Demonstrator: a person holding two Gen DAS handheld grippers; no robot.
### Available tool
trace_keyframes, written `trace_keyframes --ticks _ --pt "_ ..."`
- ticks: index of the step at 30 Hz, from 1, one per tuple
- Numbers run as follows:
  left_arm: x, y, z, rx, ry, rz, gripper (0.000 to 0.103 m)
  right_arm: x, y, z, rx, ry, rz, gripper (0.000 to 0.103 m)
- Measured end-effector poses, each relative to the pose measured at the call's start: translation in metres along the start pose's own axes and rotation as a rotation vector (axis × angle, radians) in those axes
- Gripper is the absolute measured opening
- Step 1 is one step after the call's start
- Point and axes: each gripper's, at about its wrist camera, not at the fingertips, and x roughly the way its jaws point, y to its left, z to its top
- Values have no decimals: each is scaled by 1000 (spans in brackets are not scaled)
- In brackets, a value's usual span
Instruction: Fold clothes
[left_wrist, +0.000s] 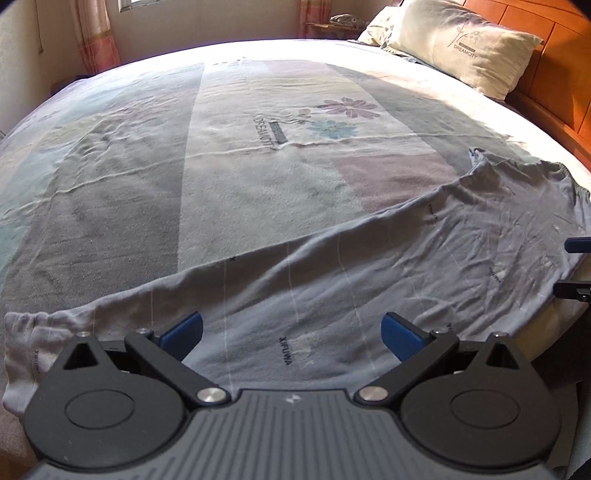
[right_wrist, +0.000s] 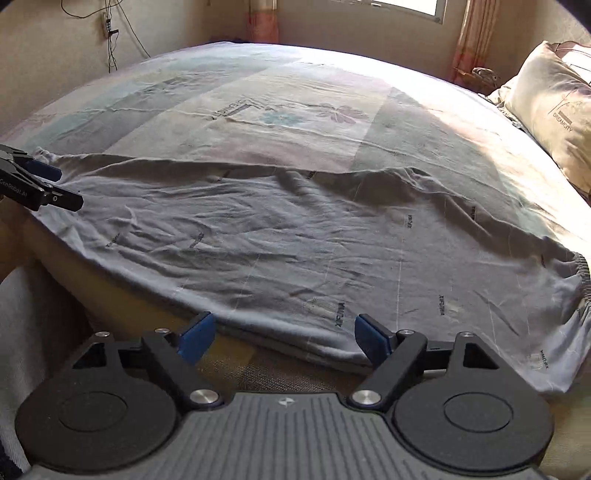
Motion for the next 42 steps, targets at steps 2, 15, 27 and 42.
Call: trace_keyframes --ticks 2,15,27,42 --pt "-3 -16 18 7 -17 -91 102 2 -14 9 53 -27 -27 86" --pt "86 -75 56 -10 7 -192 102 17 -41 -26 135 -45 -33 101" --pt "80 -129 74 89 36 -404 102 21 -35 -37 81 -120 -42 103" --pt "96 -166 93 87 52 -396 102 18 -37 -51 55 -198 -17 103"
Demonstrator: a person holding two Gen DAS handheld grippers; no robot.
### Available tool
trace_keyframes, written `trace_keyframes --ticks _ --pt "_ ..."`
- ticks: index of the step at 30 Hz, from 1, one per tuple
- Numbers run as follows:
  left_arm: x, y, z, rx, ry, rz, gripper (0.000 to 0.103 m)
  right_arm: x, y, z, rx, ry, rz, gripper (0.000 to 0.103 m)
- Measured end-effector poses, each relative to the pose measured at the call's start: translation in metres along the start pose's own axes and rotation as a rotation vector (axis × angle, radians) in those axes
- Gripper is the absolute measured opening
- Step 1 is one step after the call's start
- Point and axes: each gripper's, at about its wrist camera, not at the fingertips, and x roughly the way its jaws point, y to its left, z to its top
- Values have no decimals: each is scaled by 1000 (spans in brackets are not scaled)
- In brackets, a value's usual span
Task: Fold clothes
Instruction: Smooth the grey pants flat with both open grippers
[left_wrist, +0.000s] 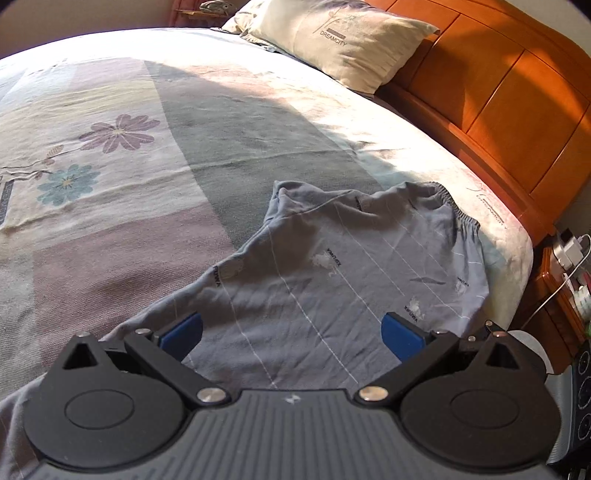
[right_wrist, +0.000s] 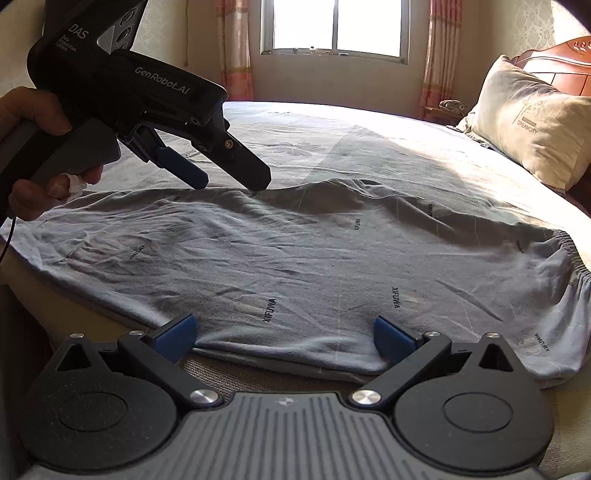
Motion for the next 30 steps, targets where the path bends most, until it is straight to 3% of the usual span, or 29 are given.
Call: trace_keyframes --ticks 3,6,11,15,21,25,30 --pt "19 14 3 -8 33 149 102 -1 0 -1 -4 -6 3 103" --pt "4 19 12 -38 23 128 102 -2 -1 -2 -11 -9 6 103" --pt "-36 1 3 86 60 188 102 -2 1 -4 -11 -21 -4 103" --pt "-53 -7 -43 104 95 231 102 -3 3 -4 -11 -21 -16 103" --pt "-58 2 -98 42 115 289 102 -5 8 -4 -6 -2 -48 103" --pt "-88 12 -98 10 59 243 102 -5 10 -2 7 15 -66 103" --pt "-119 53 -113 -84 23 330 102 -4 13 1 25 40 -89 103"
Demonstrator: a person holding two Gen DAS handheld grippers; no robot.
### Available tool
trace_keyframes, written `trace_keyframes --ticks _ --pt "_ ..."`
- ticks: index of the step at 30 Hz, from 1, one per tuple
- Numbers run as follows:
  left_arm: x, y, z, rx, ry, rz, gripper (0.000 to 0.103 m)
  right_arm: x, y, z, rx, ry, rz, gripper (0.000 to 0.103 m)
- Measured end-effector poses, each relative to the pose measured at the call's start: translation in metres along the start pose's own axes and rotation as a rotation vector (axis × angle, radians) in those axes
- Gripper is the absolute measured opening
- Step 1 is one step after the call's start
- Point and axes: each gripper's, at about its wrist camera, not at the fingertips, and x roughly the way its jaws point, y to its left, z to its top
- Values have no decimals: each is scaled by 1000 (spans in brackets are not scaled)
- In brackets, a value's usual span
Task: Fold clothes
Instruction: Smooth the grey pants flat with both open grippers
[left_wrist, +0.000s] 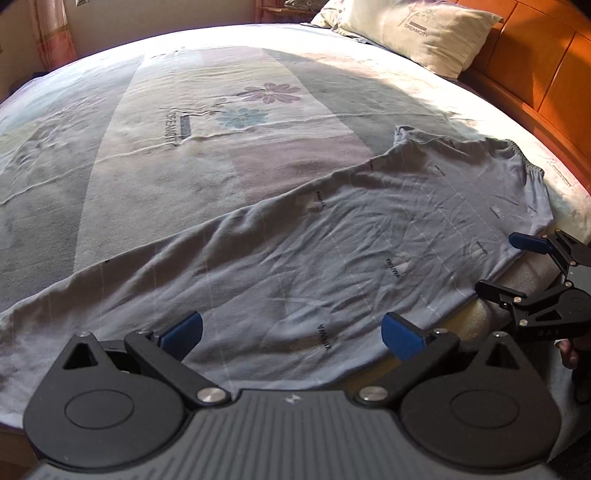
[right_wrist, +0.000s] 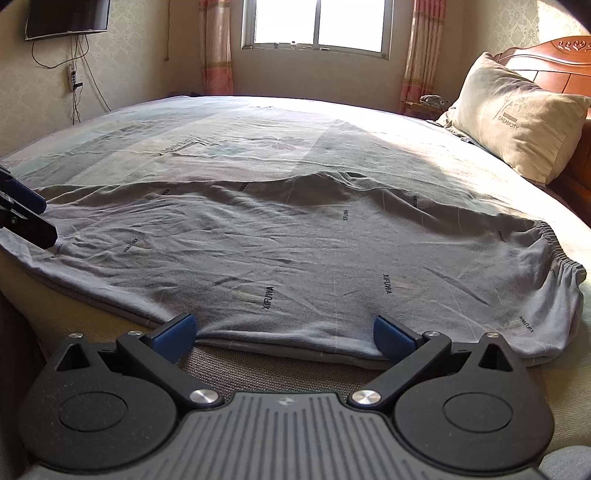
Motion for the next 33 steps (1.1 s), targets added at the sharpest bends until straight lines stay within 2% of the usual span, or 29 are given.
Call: trace_keyframes --ticks 4,5,8,12,16,18,19,22,25,28,33 --pt "1 49 -26 -140 74 7 102 1 2 2 14 20 -18 103" --pt "-6 57 -32 -156 29 -16 102 1 3 3 17 25 -23 103" --pt "-26 80 -42 -249 -8 -35 102 1 4 5 28 42 -38 103" --pt "-45 115 -45 -307 -91 13 102 4 7 9 50 60 -64 103" --pt "-48 157 -49 -436 -144 107 102 6 10 12 68 77 -88 103" --pt "-41 174 -57 -539 -115 137 102 6 11 14 75 87 -97 103" --pt "-36 182 -64 -573 -97 122 102 6 12 14 78 93 -101 103" --pt "-44 182 -75 -556 -147 94 102 7 13 17 86 111 -112 103" --pt "-57 185 -85 -587 -194 76 102 8 14 22 80 142 -116 103" --pt "-73 195 -98 -644 -249 93 102 9 19 31 47 168 -114 103" --pt "-78 217 -110 -754 -324 112 102 12 44 42 -64 149 -80 103"
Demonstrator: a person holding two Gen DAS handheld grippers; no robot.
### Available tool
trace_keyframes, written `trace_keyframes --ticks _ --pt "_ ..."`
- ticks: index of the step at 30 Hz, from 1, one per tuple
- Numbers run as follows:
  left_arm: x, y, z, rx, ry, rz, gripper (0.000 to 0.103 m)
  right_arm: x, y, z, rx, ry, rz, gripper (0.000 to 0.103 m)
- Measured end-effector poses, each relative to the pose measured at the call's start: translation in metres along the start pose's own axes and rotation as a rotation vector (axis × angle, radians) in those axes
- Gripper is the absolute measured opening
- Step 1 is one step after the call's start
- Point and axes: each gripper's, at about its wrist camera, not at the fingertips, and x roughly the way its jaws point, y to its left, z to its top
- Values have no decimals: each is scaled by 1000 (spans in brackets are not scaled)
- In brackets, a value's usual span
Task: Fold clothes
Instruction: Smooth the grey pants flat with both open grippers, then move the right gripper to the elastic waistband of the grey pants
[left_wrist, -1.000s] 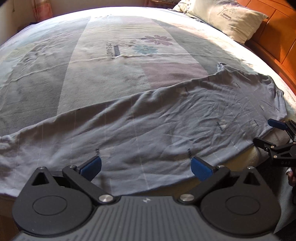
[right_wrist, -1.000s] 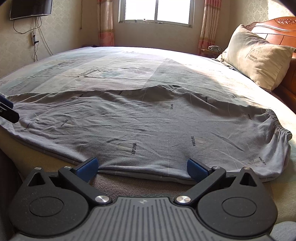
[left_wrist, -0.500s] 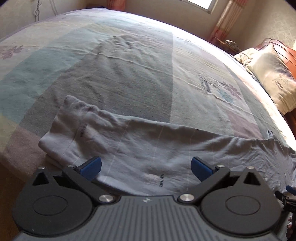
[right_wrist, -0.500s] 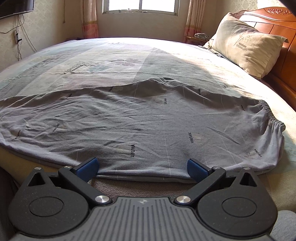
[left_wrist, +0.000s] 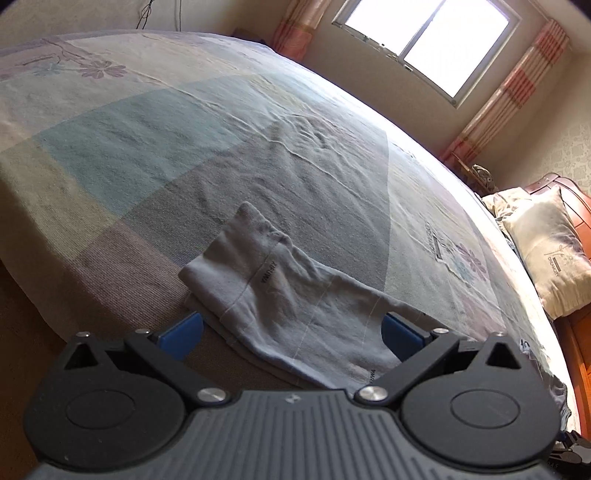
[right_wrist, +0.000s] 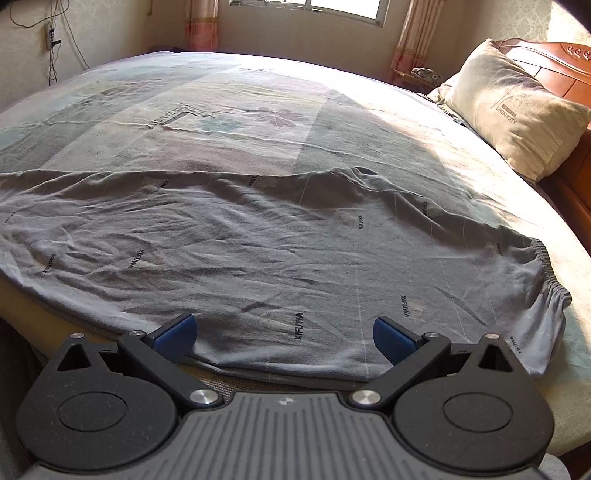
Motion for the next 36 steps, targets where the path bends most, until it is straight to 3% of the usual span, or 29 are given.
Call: trace_keyframes --ticks 11,19,21,27,34,36 --pt "16 9 10 -19 -22 -9 102 2 25 4 -43 -8 20 103" --pt "-1 -28 -4 156 -21 50 102 -1 21 3 -43 -8 -7 103" --pt "-2 -49 -10 254 -1 85 102 -3 16 3 -26 -13 -9 103" --pt "-1 -121 -26 462 33 77 102 -15 -30 2 153 -70 23 103" --pt "0 -208 -46 694 62 42 102 -41 -128 -20 496 -164 62 103" --pt "3 -236 -56 749 68 27 102 -46 -159 -32 595 -188 74 98"
